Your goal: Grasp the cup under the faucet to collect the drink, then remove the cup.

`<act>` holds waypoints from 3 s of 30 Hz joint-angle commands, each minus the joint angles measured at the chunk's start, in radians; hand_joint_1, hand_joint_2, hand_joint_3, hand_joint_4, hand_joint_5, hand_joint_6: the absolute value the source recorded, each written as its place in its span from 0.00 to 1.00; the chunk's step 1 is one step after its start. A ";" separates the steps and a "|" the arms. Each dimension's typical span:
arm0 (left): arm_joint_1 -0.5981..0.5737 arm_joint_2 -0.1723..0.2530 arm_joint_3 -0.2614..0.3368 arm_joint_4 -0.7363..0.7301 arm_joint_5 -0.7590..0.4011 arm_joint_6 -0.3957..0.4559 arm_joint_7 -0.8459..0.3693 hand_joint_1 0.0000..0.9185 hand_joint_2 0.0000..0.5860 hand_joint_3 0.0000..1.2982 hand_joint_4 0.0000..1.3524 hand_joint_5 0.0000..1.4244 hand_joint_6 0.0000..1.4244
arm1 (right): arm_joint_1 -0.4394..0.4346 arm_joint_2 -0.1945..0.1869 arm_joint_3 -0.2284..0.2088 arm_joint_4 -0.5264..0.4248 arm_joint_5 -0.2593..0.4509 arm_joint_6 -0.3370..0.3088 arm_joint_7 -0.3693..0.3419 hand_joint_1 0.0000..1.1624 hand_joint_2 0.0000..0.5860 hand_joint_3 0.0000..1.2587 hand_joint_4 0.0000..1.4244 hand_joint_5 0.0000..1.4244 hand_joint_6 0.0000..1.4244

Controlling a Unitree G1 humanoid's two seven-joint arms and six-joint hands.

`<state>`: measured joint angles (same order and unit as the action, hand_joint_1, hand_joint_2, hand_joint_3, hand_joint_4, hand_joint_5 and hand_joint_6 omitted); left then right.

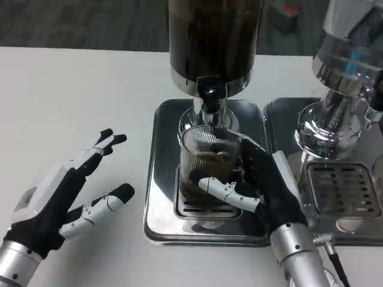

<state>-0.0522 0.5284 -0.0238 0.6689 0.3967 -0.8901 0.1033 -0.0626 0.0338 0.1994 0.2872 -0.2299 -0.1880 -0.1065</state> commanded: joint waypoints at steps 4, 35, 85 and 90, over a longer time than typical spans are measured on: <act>-0.014 -0.002 -0.016 0.018 -0.010 0.004 -0.010 0.00 0.27 0.11 0.00 0.11 0.08 | 0.035 0.019 -0.018 -0.008 -0.004 -0.041 -0.062 0.80 0.34 0.32 0.38 0.42 0.67; -0.037 0.005 -0.036 0.047 -0.019 -0.009 -0.023 0.00 0.27 0.11 0.00 0.10 0.08 | 0.087 0.034 -0.018 -0.118 -0.062 -0.068 -0.162 0.81 0.34 0.34 0.42 0.49 0.77; 0.111 0.184 0.006 -0.191 0.097 0.001 -0.026 0.00 0.27 0.00 0.00 0.00 0.00 | 0.384 -0.016 0.060 -0.496 -0.218 -0.090 -0.191 0.79 0.34 0.38 0.46 0.56 0.83; 0.201 0.221 0.049 -0.315 0.177 0.027 0.007 0.00 0.26 0.00 0.00 0.00 0.00 | 0.412 -0.029 0.077 -0.543 -0.222 -0.090 -0.169 0.79 0.34 0.38 0.46 0.56 0.83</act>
<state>0.1010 0.7226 0.0015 0.4178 0.5292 -0.8730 0.0858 0.3392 0.0135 0.2625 -0.2057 -0.4515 -0.2322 -0.2788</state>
